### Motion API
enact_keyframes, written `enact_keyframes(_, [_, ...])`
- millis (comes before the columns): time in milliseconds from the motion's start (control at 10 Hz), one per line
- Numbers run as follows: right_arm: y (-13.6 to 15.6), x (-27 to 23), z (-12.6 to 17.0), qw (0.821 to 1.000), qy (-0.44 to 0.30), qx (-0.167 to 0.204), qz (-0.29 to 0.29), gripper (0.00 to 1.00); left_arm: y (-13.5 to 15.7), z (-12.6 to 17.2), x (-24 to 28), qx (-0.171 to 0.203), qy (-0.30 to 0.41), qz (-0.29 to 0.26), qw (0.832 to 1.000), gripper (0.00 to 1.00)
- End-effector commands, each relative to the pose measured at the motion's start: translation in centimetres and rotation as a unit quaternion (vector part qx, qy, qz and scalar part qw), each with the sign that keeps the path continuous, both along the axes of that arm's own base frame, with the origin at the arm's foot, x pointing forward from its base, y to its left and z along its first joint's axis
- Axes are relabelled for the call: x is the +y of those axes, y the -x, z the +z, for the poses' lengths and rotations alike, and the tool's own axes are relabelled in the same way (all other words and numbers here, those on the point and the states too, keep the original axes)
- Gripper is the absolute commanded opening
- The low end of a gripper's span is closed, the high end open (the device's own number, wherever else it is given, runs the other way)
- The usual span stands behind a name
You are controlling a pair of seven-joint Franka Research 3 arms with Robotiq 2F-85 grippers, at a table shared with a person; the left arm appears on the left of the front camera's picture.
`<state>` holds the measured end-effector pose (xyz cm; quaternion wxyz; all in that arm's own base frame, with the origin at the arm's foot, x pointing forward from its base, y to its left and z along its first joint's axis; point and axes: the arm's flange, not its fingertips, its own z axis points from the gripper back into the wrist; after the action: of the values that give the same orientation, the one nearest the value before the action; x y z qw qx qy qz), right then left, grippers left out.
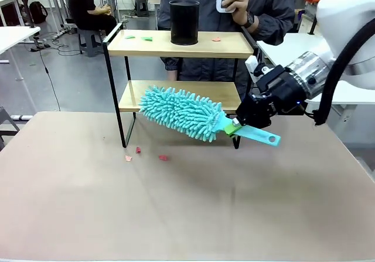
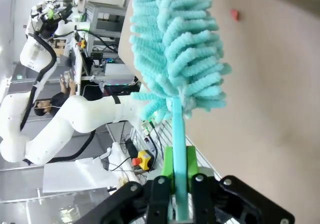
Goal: Clean the shelf.
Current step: Clean the specific tier of the Shelf with the Duster once objects are removed.
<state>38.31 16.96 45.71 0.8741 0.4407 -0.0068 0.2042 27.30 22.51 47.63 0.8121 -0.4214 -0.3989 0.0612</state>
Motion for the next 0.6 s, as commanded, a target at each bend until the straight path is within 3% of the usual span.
enact_keyframes(0, [0.1, -0.8, -0.4, 0.999, -0.033, 0.004, 0.005, 0.12, -0.1, -0.1, -0.1, -0.016, 0.0, -0.002, 1.0, 1.0])
enact_keyframes(300, [0.6, -2.1, -0.1, 0.996, -0.065, 0.05, 0.036, 0.12, -0.1, -0.1, -0.1, -0.016, 0.0, -0.002, 1.0, 1.0])
enact_keyframes(500, [3.3, -9.3, 3.1, 0.981, -0.116, 0.131, 0.084, 0.12, -0.1, -0.1, -0.1, -0.016, 0.0, -0.002, 1.0, 1.0])
